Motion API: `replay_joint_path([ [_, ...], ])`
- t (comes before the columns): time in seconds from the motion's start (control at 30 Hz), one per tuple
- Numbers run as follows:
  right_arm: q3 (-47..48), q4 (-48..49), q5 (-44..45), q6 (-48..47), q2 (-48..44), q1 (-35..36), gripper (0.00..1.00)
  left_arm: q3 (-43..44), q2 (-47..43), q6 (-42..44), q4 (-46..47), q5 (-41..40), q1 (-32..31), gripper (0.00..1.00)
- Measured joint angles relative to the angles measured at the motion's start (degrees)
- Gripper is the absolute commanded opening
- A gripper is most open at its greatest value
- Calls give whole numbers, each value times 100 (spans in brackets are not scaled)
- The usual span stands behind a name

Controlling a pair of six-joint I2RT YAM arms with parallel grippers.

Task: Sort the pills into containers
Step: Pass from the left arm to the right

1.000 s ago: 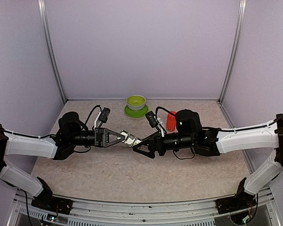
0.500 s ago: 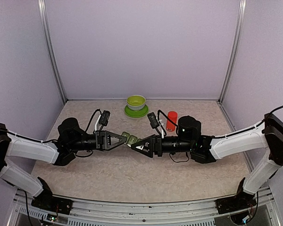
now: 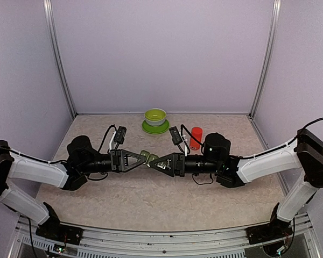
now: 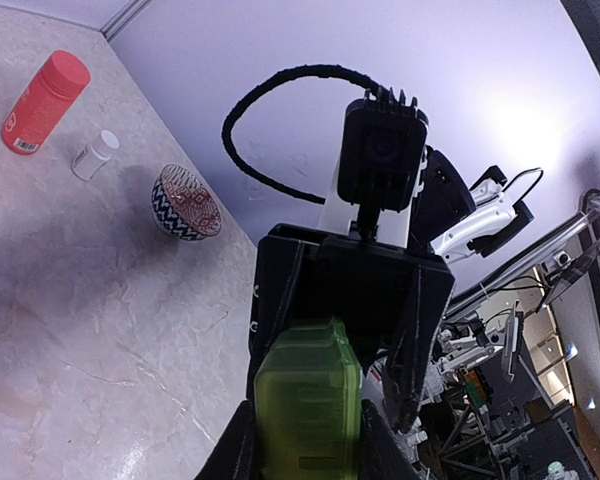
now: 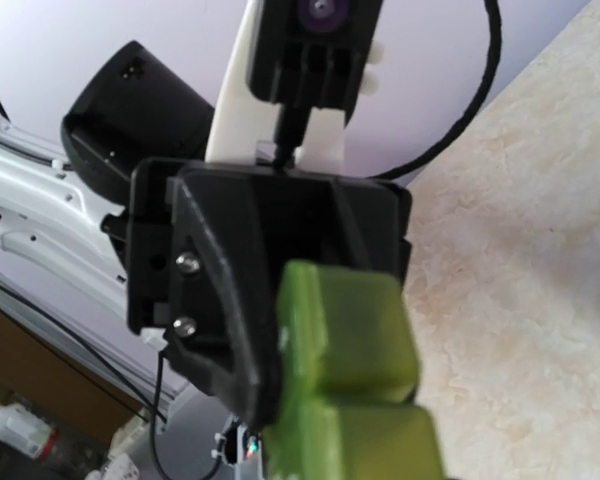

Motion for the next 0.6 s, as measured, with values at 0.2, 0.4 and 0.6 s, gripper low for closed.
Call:
replay_joint_path([
  [0.2,-20,11,2,129,0,-2,38,-2,-4,11,46,-9,-13,22],
  [0.4,-90,109,-20,332,0,-33,19,-2,-20,127,66,-4,-39,31],
  [0.6,-90,216,-109,498,0,-33,18,-28,-59,247,-15,-76,-50,90],
])
